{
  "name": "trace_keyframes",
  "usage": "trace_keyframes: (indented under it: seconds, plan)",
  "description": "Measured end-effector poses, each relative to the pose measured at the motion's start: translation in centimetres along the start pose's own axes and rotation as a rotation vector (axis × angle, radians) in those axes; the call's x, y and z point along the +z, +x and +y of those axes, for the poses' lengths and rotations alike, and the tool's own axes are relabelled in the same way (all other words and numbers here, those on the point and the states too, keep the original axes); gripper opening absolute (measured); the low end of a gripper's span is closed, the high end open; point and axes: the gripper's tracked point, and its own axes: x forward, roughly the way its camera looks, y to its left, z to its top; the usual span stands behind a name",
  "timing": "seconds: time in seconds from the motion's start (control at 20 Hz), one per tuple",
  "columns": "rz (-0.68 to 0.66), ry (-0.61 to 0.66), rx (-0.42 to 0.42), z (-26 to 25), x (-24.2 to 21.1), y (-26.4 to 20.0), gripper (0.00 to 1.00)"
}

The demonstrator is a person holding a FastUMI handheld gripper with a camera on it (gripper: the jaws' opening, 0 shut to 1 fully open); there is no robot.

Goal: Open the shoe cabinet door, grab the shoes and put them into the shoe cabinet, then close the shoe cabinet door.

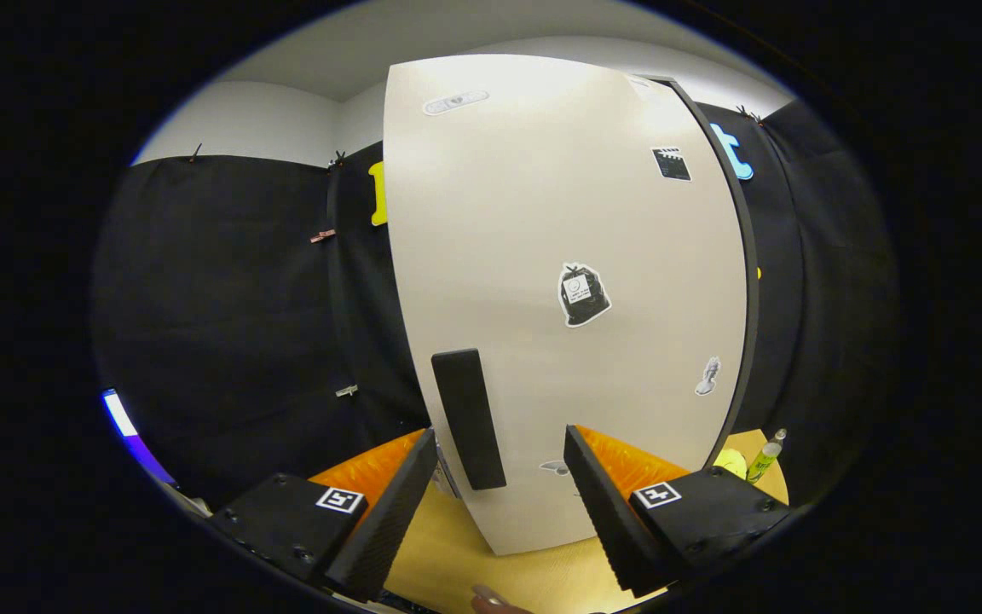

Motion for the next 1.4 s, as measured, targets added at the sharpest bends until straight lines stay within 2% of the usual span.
trace_keyframes:
  seconds: [0.75,1.4]
  plan:
    - [-0.040,-0.068,-0.053,-1.0,1.2,-1.1,0.99]
    - [-0.063,-0.118,-0.131,-2.0,1.4,-0.9,0.99]
